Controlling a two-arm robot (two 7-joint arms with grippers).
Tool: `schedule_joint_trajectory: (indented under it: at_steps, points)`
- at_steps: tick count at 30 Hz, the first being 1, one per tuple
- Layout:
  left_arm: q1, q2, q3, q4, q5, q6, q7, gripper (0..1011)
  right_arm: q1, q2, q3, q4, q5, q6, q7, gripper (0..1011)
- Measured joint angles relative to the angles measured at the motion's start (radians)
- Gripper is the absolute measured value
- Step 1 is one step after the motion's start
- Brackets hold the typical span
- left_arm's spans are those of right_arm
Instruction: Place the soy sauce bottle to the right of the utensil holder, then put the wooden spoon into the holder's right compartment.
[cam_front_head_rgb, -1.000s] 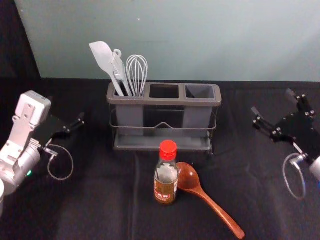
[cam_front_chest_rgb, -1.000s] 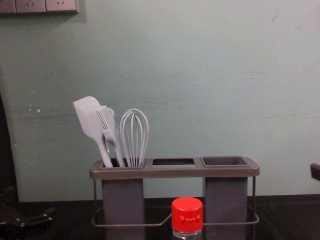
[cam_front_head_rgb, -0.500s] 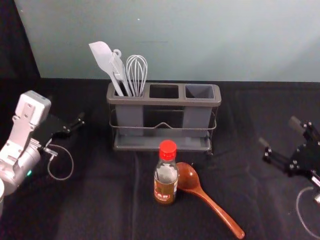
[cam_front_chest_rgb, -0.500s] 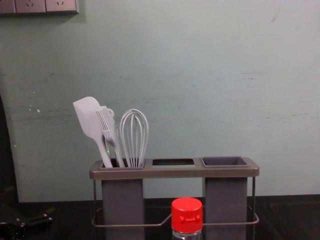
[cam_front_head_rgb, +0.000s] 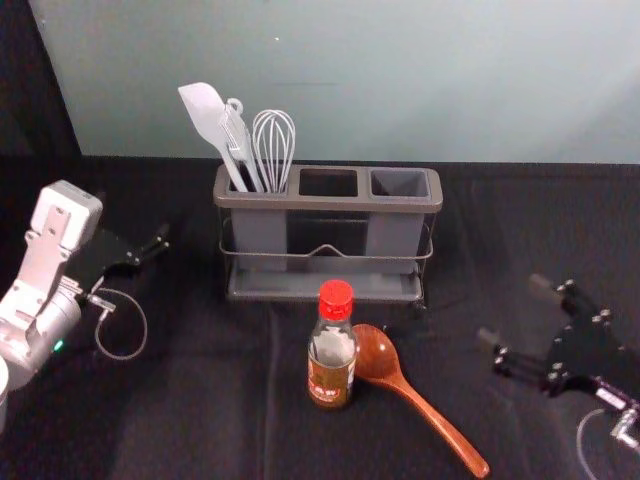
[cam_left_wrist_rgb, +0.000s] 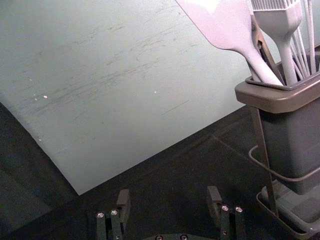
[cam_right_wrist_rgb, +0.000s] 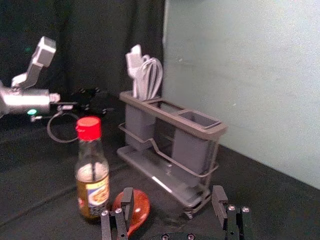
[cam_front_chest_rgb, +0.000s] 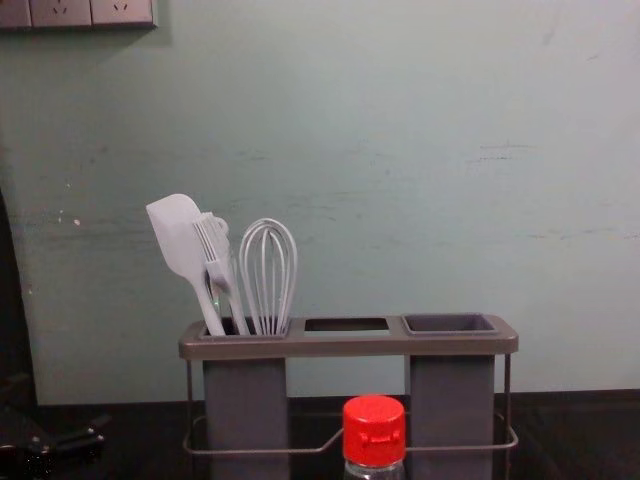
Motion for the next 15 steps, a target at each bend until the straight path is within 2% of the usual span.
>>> schedule_joint_trajectory:
  at_steps: [9, 11, 15]
  points:
    - [0.000, 0.000, 0.000, 0.000, 0.000, 0.000, 0.000, 1005, 0.088, -0.042, -0.071, 0.002, -0.060, 0.129, 0.027, 1002]
    - [0.000, 0.000, 0.000, 0.000, 0.000, 0.000, 0.000, 1005, 0.105, -0.056, -0.086, 0.000, -0.072, 0.147, 0.036, 1002]
    - [0.000, 0.000, 0.000, 0.000, 0.000, 0.000, 0.000, 1005, 0.131, -0.085, -0.103, 0.006, -0.083, 0.138, 0.066, 1002]
